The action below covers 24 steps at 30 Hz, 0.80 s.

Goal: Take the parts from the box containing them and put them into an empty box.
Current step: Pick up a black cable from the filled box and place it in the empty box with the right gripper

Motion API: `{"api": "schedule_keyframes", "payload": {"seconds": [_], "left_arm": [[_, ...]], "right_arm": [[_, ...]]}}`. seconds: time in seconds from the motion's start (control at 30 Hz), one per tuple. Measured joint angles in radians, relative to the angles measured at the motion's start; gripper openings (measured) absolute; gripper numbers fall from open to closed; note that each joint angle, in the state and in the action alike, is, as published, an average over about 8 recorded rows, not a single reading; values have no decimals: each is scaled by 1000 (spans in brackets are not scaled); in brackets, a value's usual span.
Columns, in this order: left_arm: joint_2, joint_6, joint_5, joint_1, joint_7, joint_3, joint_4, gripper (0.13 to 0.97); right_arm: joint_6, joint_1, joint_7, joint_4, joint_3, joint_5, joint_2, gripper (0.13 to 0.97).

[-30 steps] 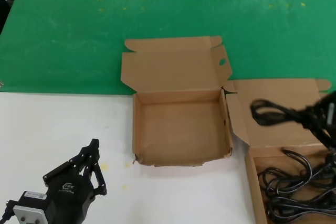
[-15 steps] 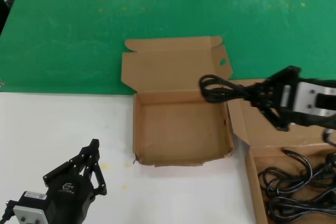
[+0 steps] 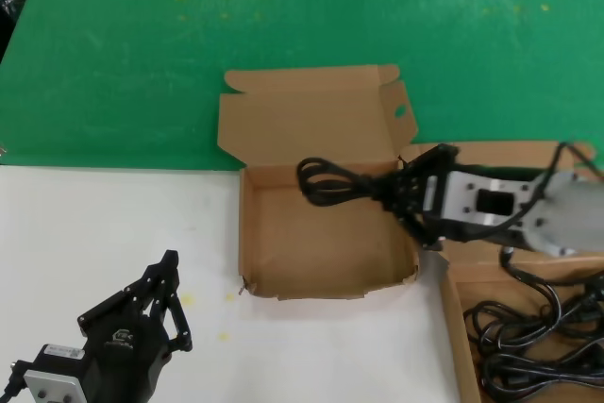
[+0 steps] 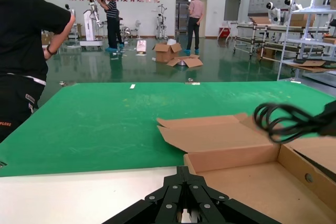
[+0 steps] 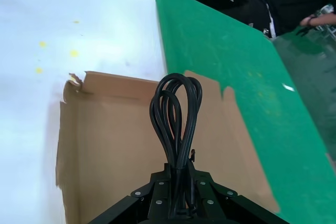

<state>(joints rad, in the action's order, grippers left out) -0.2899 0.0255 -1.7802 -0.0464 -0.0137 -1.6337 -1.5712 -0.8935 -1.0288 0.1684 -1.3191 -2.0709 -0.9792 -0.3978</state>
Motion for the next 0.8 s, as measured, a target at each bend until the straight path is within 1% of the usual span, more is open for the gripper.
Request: {"api": "schedule_keyframes", "payload": {"seconds": [0.4, 0.8], "left_arm": [[0, 0, 0, 0, 0, 0, 0, 133], [0, 0, 0, 0, 0, 0, 0, 133]], "right_arm": [[100, -40, -111, 237, -35, -47, 129, 200], [176, -55, -184, 364, -58, -63, 188, 200]]}}
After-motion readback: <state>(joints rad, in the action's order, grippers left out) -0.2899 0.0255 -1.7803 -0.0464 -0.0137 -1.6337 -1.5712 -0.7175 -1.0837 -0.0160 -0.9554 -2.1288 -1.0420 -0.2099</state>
